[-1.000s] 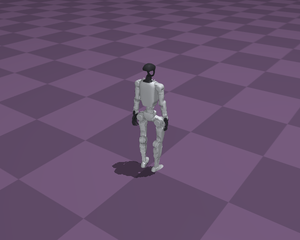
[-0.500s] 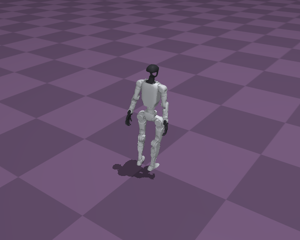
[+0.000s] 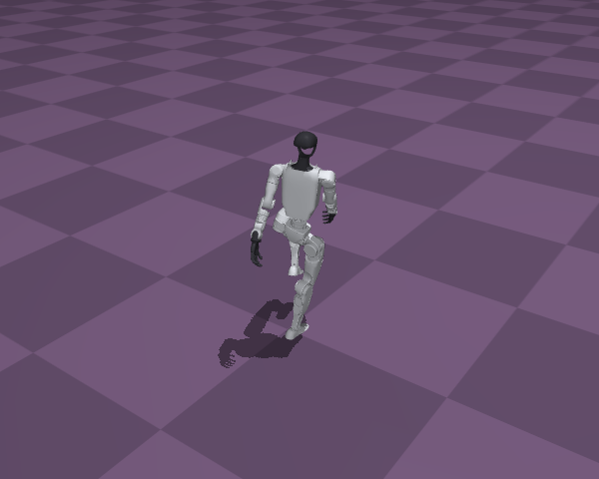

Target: Upper body actions

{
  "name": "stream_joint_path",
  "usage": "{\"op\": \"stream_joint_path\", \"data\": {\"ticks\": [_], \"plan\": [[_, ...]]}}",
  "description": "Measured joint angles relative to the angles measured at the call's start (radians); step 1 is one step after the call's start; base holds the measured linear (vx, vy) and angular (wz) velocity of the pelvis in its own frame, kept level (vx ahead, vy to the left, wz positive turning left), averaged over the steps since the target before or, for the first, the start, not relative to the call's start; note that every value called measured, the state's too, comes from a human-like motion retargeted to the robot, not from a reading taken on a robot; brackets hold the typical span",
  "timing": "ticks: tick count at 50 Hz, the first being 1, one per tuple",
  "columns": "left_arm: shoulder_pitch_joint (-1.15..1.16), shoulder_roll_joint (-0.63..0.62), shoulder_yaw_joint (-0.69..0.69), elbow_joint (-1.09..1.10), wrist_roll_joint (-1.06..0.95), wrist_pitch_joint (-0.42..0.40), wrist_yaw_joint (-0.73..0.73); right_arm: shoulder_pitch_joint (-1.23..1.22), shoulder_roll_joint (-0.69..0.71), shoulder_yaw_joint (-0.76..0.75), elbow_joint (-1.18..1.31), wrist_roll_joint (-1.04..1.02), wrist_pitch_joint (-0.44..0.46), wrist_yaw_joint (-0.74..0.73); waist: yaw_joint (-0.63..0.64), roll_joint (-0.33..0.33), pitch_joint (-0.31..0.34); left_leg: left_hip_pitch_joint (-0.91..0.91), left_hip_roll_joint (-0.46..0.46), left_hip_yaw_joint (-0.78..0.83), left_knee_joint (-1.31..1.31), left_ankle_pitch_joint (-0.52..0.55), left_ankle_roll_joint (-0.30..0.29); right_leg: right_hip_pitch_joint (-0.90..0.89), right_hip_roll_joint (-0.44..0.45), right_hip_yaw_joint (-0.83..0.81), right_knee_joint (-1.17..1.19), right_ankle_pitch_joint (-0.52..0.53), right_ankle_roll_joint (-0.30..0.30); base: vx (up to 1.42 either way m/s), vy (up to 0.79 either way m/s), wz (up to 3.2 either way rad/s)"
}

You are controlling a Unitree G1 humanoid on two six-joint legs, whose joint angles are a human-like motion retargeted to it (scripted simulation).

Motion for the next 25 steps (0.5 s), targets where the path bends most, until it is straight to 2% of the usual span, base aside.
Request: {"op": "stream_joint_path", "data": {"ticks": [3,10,18,20,22,25], "plan": [[-0.022,0.003,0.01,-0.016,-0.031,-0.006,0.021,0.008,0.0,0.005,0.015,-0.014,-0.01,-0.002,-0.002,-0.006,-0.009,0.047,-0.017,-0.017,-0.056,0.007,-0.001,0.0,-0.004,-0.009,0.0,-0.007,0.004,0.01,-0.01,0.16],[-0.057,0.003,0.063,-0.049,-0.115,-0.003,0.04,0.102,-0.003,0.022,0.134,-0.079,0.008,-0.03,-0.06,-0.007,-0.109,0.263,-0.061,-0.083,-0.306,0.043,-0.002,-0.034,-0.003,-0.043,-0.018,-0.013,0.019,0.08,0.02,0.28],[-0.087,0.035,0.074,-0.095,-0.153,0.0,0.072,0.202,-0.02,0.012,0.315,-0.122,0.065,-0.099,-0.137,0.02,-0.166,0.678,-0.197,-0.204,-0.884,0.207,-0.06,-0.038,0.027,-0.05,-0.03,-0.026,0.046,0.09,0.02,0.15],[-0.095,0.043,0.077,-0.104,-0.161,0.003,0.081,0.224,-0.023,0.015,0.336,-0.132,0.072,-0.108,-0.158,0.043,-0.175,0.787,-0.215,-0.242,-1.06,0.145,-0.109,-0.036,0.057,-0.052,-0.031,-0.031,0.05,0.13,0.04,0.22],[-0.103,0.05,0.079,-0.113,-0.17,0.003,0.09,0.244,-0.027,0.019,0.347,-0.142,0.082,-0.105,-0.191,0.064,-0.188,0.889,-0.188,-0.193,-1.202,-0.006,-0.1,-0.04,0.085,-0.064,-0.029,-0.038,0.054,0.12,0.07,0.43],[-0.117,0.051,0.085,-0.121,-0.183,0.006,0.1,0.26,-0.033,0.024,0.347,-0.156,0.097,-0.099,-0.226,0.092,-0.188,0.981,-0.166,-0.147,-1.355,-0.111,-0.102,-0.031,0.118,-0.073,-0.029,-0.045,0.06,0.11,0.09,0.37]]}}
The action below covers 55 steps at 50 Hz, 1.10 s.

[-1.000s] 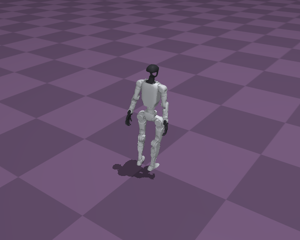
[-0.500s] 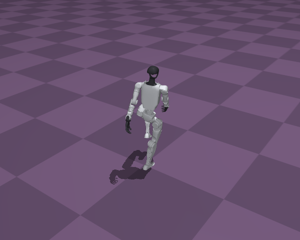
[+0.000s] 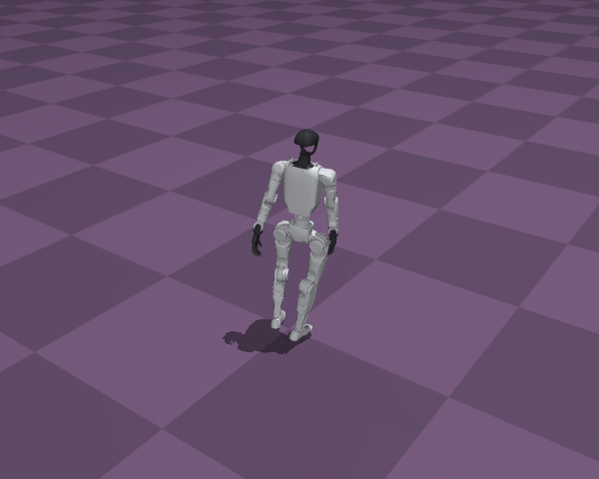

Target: Upper body actions

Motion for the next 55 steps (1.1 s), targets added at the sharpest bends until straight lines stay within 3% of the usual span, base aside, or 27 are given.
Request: {"op": "stream_joint_path", "data": {"ticks": [12,20,24,28,30,35,40,48,55], "plan": [[-0.081,0.011,-0.013,-0.059,-0.01,-0.013,0.01,0.046,-0.03,-0.003,-0.117,-0.069,-0.031,0.046,-0.034,-0.015,-0.003,0.013,-0.053,-0.016,-0.143,-0.027,0.07,-0.017,-0.041,-0.049,-0.011,0.01,0.049,0.09,0.11,0.24],[-0.081,0.024,0.001,0.03,-0.055,-0.003,0.029,0.196,-0.051,-0.005,-0.243,-0.225,-0.106,0.031,-0.04,-0.022,-0.013,0.064,-0.07,0.012,-0.171,-0.052,0.116,-0.023,-0.066,-0.04,0.081,-0.022,0.106,0.23,0.17,-0.3],[-0.138,0.045,-0.085,0.095,-0.112,-0.019,0.044,0.286,-0.069,-0.043,-0.21,-0.24,-0.094,-0.063,-0.042,-0.004,0.014,0.09,-0.045,0.002,-0.161,-0.074,0.133,-0.066,-0.058,-0.041,0.249,0.018,0.118,0.16,0.15,-0.32],[-0.267,0.03,-0.184,0.096,-0.128,-0.019,0.052,0.345,-0.098,-0.085,-0.122,-0.206,-0.056,-0.095,-0.016,0.036,0.058,0.116,0.012,0.05,-0.151,-0.095,0.144,-0.23,-0.078,-0.008,0.597,0.232,0.144,0.04,0.16,-0.71],[-0.329,0.018,-0.212,0.072,-0.128,-0.029,0.051,0.363,-0.114,-0.097,-0.081,-0.2,-0.039,-0.099,-0.043,0.055,0.077,0.117,0.036,0.045,-0.144,-0.098,0.148,-0.316,-0.067,0.009,0.744,0.283,0.129,-0.05,0.13,-0.12],[-0.512,-0.013,-0.211,-0.06,-0.139,-0.079,0.065,0.413,-0.146,-0.108,-0.007,-0.274,0.025,-0.115,-0.141,0.065,0.143,0.126,0.058,0.048,-0.125,-0.104,0.172,-0.567,-0.217,-0.094,1.211,0.166,0.006,-0.03,0.14,0.14],[-0.651,-0.037,-0.222,-0.17,-0.189,-0.141,0.119,0.486,-0.15,-0.109,0.0,-0.345,0.068,-0.103,-0.215,0.058,0.167,0.124,0.068,0.031,-0.122,-0.096,0.19,-0.814,-0.174,-0.031,1.414,0.148,0.031,0.0,0.02,0.33],[-0.73,-0.038,-0.236,-0.241,-0.186,-0.175,0.15,0.498,-0.146,-0.117,0.0,-0.348,0.083,-0.082,-0.251,0.061,0.191,0.14,0.09,0.045,-0.113,-0.098,0.196,-0.866,-0.153,-0.043,1.359,0.155,-0.003,0.01,0.0,-0.02],[-0.635,-0.032,-0.26,-0.176,-0.143,-0.154,0.117,0.427,-0.127,-0.129,-0.036,-0.297,0.012,-0.092,-0.204,0.066,0.145,0.137,0.083,0.086,-0.129,-0.103,0.183,-0.606,-0.117,-0.042,1.078,0.24,0.054,0.03,-0.02,-0.33]]}}
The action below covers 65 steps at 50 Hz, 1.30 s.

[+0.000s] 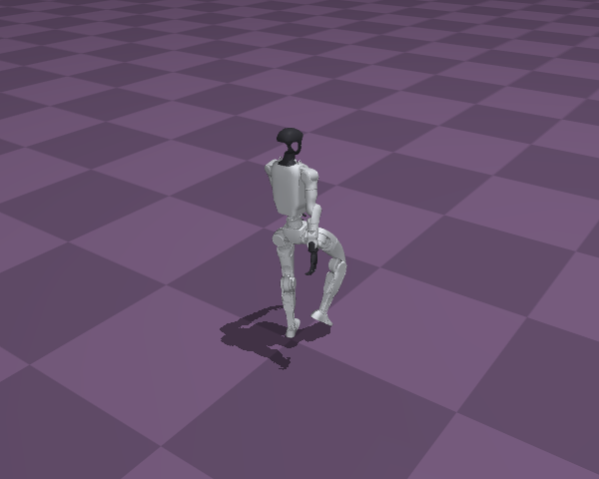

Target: Upper body actions

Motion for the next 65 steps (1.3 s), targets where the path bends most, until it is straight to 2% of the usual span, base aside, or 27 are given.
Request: {"op": "stream_joint_path", "data": {"ticks": [3,5,8,10,13,18,27,33,35,38,40,42,47,52,55,60,65], "plan": [[0.06,-0.002,-0.009,0.047,0.015,0.014,-0.021,-0.02,0.007,-0.002,-0.028,0.035,-0.02,0.001,0.036,0.001,-0.028,-0.006,-0.009,0.017,-0.008,-0.001,-0.006,0.124,0.021,0.011,-0.155,0.042,0.014,0.04,-0.04,-0.36],[0.116,-0.006,-0.019,0.088,0.019,0.027,-0.038,-0.039,0.011,-0.003,-0.049,0.053,-0.038,-0.006,0.055,0.001,-0.053,-0.023,-0.023,0.018,-0.014,-0.001,-0.012,0.23,0.029,0.012,-0.319,0.088,0.049,-0.02,-0.03,-0.19],[0.191,-0.018,-0.02,0.132,-0.005,0.022,-0.026,-0.058,0.014,0.002,-0.074,0.062,-0.052,-0.016,0.083,-0.014,-0.107,-0.048,-0.053,0.03,-0.025,0.0,-0.018,0.346,0.034,0.019,-0.551,0.1,0.082,0.05,-0.13,-0.25],[0.223,-0.025,-0.016,0.153,-0.023,0.015,-0.01,-0.071,0.014,0.006,-0.087,0.062,-0.06,-0.015,0.106,-0.035,-0.12,-0.05,-0.084,0.04,-0.035,0.002,-0.02,0.409,0.032,0.041,-0.684,0.106,0.118,-0.01,-0.13,-0.35],[0.278,-0.037,0.004,0.174,-0.026,0.023,-0.012,-0.089,0.014,0.02,-0.11,0.049,-0.073,-0.016,0.135,-0.068,-0.13,-0.059,-0.13,0.049,-0.04,0.002,-0.028,0.5,0.02,0.028,-0.884,-0.048,0.123,-0.07,-0.12,-0.36],[0.325,-0.033,0.026,0.177,-0.002,0.035,-0.023,-0.103,0.018,0.038,-0.116,0.035,-0.092,-0.01,0.149,-0.088,-0.114,-0.054,-0.151,0.033,-0.044,0.005,-0.043,0.544,0.019,-0.001,-1.027,-0.134,0.079,-0.11,-0.17,-0.17],[0.39,0.015,0.061,0.104,0.097,0.121,-0.098,-0.075,-0.013,0.031,-0.011,0.082,-0.063,-0.026,0.155,-0.079,-0.108,-0.061,-0.131,0.007,-0.02,0.01,-0.082,0.562,0.044,-0.007,-1.075,-0.164,0.032,-0.11,-0.2,0.06],[0.478,-0.002,0.166,0.094,0.024,0.133,-0.032,-0.065,-0.035,0.047,0.036,0.194,-0.014,-0.053,0.177,-0.067,-0.105,-0.104,-0.098,-0.012,0.115,0.001,-0.134,0.587,0.053,-0.004,-1.081,-0.189,0.006,-0.09,-0.15,0.15],[0.517,-0.018,0.211,0.108,-0.039,0.143,-0.065,-0.079,-0.033,0.062,0.036,0.236,0.013,-0.055,0.182,-0.071,-0.106,-0.127,-0.079,0.021,0.192,0.053,-0.15,0.597,0.047,0.0,-1.081,-0.196,-0.002,-0.07,-0.12,0.17],[0.575,-0.034,0.289,0.144,-0.125,0.151,-0.153,-0.158,-0.008,0.092,0.036,0.32,0.075,-0.051,0.181,-0.096,-0.087,-0.242,-0.048,0.0,0.443,0.232,-0.157,0.615,0.016,0.005,-1.079,-0.207,-0.006,-0.18,-0.13,0.31],[0.609,-0.035,0.308,0.162,-0.15,0.146,-0.17,-0.206,0.012,0.097,0.036,0.342,0.078,-0.036,0.198,-0.111,-0.075,-0.322,-0.036,-0.014,0.583,0.331,-0.125,0.623,0.0,0.01,-1.077,-0.21,-0.01,-0.2,-0.17,-0.01],[0.658,-0.032,0.31,0.188,-0.13,0.139,-0.173,-0.281,0.044,0.099,0.032,0.358,0.063,0.006,0.254,-0.126,-0.06,-0.453,-0.017,-0.022,0.786,0.388,-0.06,0.629,-0.017,0.02,-1.076,-0.207,-0.021,-0.11,-0.13,-0.43],[0.738,-0.032,0.268,0.242,0.045,0.162,-0.204,-0.447,0.116,0.071,-0.058,0.381,0.053,0.068,0.345,-0.117,-0.024,-0.728,0.129,0.029,1.212,0.257,-0.015,0.629,-0.018,0.038,-1.062,-0.203,-0.049,-0.13,-0.05,-0.35],[0.804,-0.051,0.225,0.256,0.251,0.157,-0.281,-0.558,0.181,0.064,-0.204,0.458,-0.018,0.147,0.419,-0.103,-0.029,-0.991,0.143,0.004,1.44,0.211,-0.043,0.614,-0.021,0.076,-1.066,-0.192,-0.066,-0.07,0.02,-0.44],[0.812,-0.056,0.228,0.264,0.287,0.146,-0.324,-0.607,0.204,0.042,-0.266,0.468,-0.069,0.175,0.466,-0.108,-0.03,-1.089,0.164,0.025,1.506,0.183,-0.045,0.605,-0.032,0.088,-1.069,-0.188,-0.075,-0.05,0.01,-0.33],[0.783,-0.052,0.252,0.265,0.233,0.143,-0.349,-0.659,0.187,0.043,-0.267,0.453,-0.092,0.136,0.503,-0.12,-0.049,-1.182,0.174,0.067,1.542,0.154,-0.02,0.582,-0.04,0.086,-1.074,-0.189,-0.083,-0.01,-0.01,0.02],[0.738,-0.043,0.26,0.214,0.19,0.13,-0.328,-0.627,0.167,0.053,-0.238,0.395,-0.078,0.134,0.48,-0.116,-0.056,-1.126,0.191,0.062,1.487,0.158,-0.008,0.578,-0.029,0.057,-1.079,-0.195,-0.085,-0.02,-0.03,0.37]]}}
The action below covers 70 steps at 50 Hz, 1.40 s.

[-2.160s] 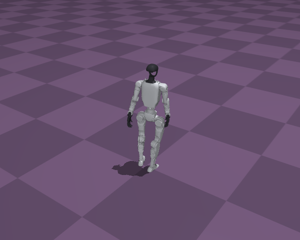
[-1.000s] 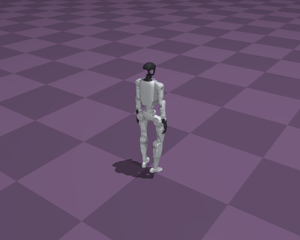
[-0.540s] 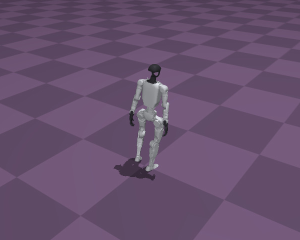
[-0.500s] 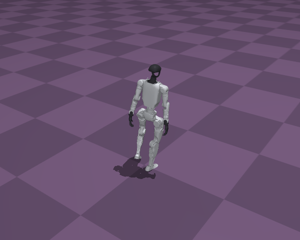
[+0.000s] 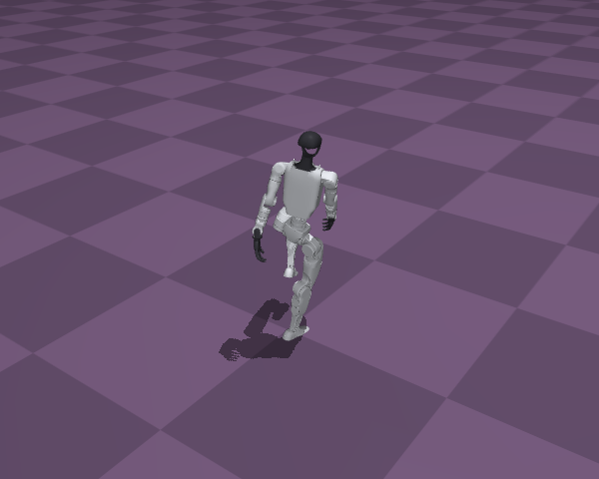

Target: Upper body actions

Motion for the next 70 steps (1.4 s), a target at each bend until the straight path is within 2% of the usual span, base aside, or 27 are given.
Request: {"op": "stream_joint_path", "data": {"ticks": [5,10,12,15,17,20,22,25,30,36,38,40,42,43,48,53,57,61,65,70], "plan": [[-0.03,0.001,0.022,-0.046,-0.043,0.004,0.066,0.079,-0.003,-0.024,0.086,0.006,-0.001,-0.064,-0.038,-0.01,-0.028,0.167,-0.04,-0.007,-0.184,0.019,-0.022,-0.007,-0.01,-0.029,-0.007,-0.008,0.01,0.02,0.01,0.39],[-0.059,-0.012,0.085,-0.101,-0.104,0.011,0.105,0.162,-0.008,-0.079,0.192,0.1,0.065,-0.052,-0.087,-0.012,-0.027,0.465,-0.177,-0.038,-0.559,0.049,-0.061,0.017,-0.014,-0.045,-0.004,-0.023,0.033,0.04,0.02,0.23],[-0.067,-0.01,0.1,-0.114,-0.143,0.001,0.121,0.205,-0.015,-0.097,0.228,0.111,0.087,-0.045,-0.113,0.0,-0.048,0.603,-0.261,-0.104,-0.786,0.083,-0.088,0.019,0.006,-0.052,-0.006,-0.031,0.042,0.14,0.06,0.3],[-0.072,-0.002,0.113,-0.122,-0.171,0.0,0.139,0.258,-0.025,-0.1,0.26,0.088,0.103,-0.048,-0.142,0.023,-0.08,0.79,-0.312,-0.149,-1.083,0.133,-0.105,0.018,0.043,-0.05,-0.008,-0.04,0.049,0.2,0.07,0.17],[-0.074,0.007,0.112,-0.126,-0.175,0.0,0.142,0.282,-0.03,-0.094,0.271,0.069,0.107,-0.051,-0.175,0.048,-0.1,0.884,-0.313,-0.173,-1.245,0.065,-0.155,0.016,0.083,-0.064,-0.008,-0.046,0.05,0.19,0.08,0.4],[-0.087,0.018,0.103,-0.126,-0.165,0.003,0.141,0.304,-0.042,-0.083,0.274,0.041,0.11,-0.052,-0.225,0.073,-0.108,0.982,-0.29,-0.076,-1.407,-0.035,-0.137,0.024,0.116,-0.085,-0.008,-0.054,0.059,0.14,0.07,0.52],[-0.102,0.024,0.086,-0.129,-0.148,0.003,0.143,0.316,-0.053,-0.071,0.266,0.018,0.103,-0.046,-0.256,0.076,-0.112,1.012,-0.289,-0.031,-1.478,-0.052,-0.134,0.028,0.12,-0.102,-0.008,-0.057,0.071,0.15,0.1,0.62],[-0.128,0.028,0.07,-0.14,-0.117,-0.003,0.146,0.342,-0.072,-0.041,0.226,-0.033,0.083,-0.029,-0.285,0.073,-0.118,1.013,-0.298,-0.054,-1.521,-0.042,-0.133,0.027,0.115,-0.127,-0.009,-0.059,0.088,0.17,0.13,0.56],[-0.159,0.022,0.065,-0.152,-0.124,-0.035,0.187,0.401,-0.11,0.022,0.133,-0.17,0.041,-0.028,-0.275,0.059,-0.11,1.01,-0.32,-0.066,-1.526,-0.062,-0.088,0.027,0.096,-0.136,0.003,-0.054,0.114,0.17,0.13,0.04],[-0.177,0.014,0.094,-0.107,-0.241,-0.064,0.242,0.463,-0.142,0.043,0.099,-0.344,0.003,-0.106,-0.26,0.04,-0.087,1.046,-0.33,-0.074,-1.523,-0.1,-0.055,0.01,0.068,-0.129,0.123,-0.076,0.151,0.21,0.17,-0.31],[-0.19,0.011,0.109,-0.088,-0.278,-0.06,0.254,0.487,-0.144,0.036,0.098,-0.359,0.001,-0.118,-0.269,0.046,-0.076,1.056,-0.318,-0.083,-1.518,-0.109,-0.047,-0.009,0.066,-0.134,0.202,-0.048,0.151,0.19,0.18,-0.22],[-0.215,0.011,0.116,-0.071,-0.317,-0.055,0.272,0.505,-0.144,0.023,0.101,-0.351,0.0,-0.12,-0.27,0.061,-0.06,1.067,-0.291,-0.067,-1.514,-0.118,-0.042,-0.056,0.056,-0.14,0.339,0.027,0.147,0.1,0.15,-0.48],[-0.258,0.009,0.106,-0.064,-0.38,-0.058,0.302,0.526,-0.146,0.001,0.115,-0.326,-0.001,-0.116,-0.258,0.08,-0.04,1.082,-0.254,-0.024,-1.514,-0.126,-0.042,-0.188,0.041,-0.089,0.597,0.134,0.116,0.05,0.18,-0.75],[-0.274,0.008,0.096,-0.064,-0.403,-0.065,0.312,0.537,-0.146,-0.006,0.121,-0.319,-0.001,-0.115,-0.264,0.085,-0.036,1.084,-0.244,-0.014,-1.515,-0.125,-0.042,-0.246,0.054,-0.049,0.688,0.153,0.105,0.02,0.15,-0.33],[-0.44,0.016,0.018,-0.095,-0.452,-0.084,0.32,0.61,-0.162,-0.031,0.169,-0.336,0.01,-0.121,-0.377,0.112,0.019,1.089,-0.193,-0.033,-1.491,-0.123,-0.024,-0.505,-0.006,-0.108,1.154,0.077,0.081,-0.02,0.14,0.46],[-0.62,0.016,-0.056,-0.221,-0.423,-0.141,0.315,0.683,-0.18,-0.05,0.238,-0.381,0.074,-0.129,-0.48,0.102,0.078,1.097,-0.18,-0.084,-1.466,-0.121,0.003,-0.78,-0.024,-0.088,1.427,0.046,0.069,0.0,0.06,0.73],[-0.73,0.015,-0.103,-0.311,-0.424,-0.183,0.337,0.731,-0.186,-0.069,0.274,-0.385,0.122,-0.126,-0.524,0.088,0.111,1.111,-0.18,-0.119,-1.454,-0.12,0.017,-0.916,-0.035,-0.088,1.489,0.037,0.031,0.04,0.05,0.43],[-0.779,0.017,-0.139,-0.37,-0.415,-0.215,0.377,0.755,-0.188,-0.094,0.274,-0.363,0.149,-0.115,-0.544,0.085,0.114,1.116,-0.175,-0.124,-1.449,-0.119,0.02,-0.956,-0.039,-0.101,1.463,0.035,0.004,0.06,0.02,0.11],[-0.775,0.027,-0.17,-0.397,-0.394,-0.218,0.393,0.729,-0.183,-0.107,0.274,-0.333,0.126,-0.117,-0.542,0.088,0.108,1.115,-0.17,-0.112,-1.446,-0.122,0.017,-0.902,-0.021,-0.105,1.385,0.052,0.012,0.01,0.01,-0.11],[-0.715,0.026,-0.18,-0.376,-0.384,-0.214,0.384,0.674,-0.162,-0.1,0.229,-0.319,0.071,-0.112,-0.509,0.099,0.081,1.114,-0.17,-0.08,-1.457,-0.126,0.012,-0.715,0.008,-0.099,1.215,0.113,0.051,0.01,0.01,-0.35]]}}
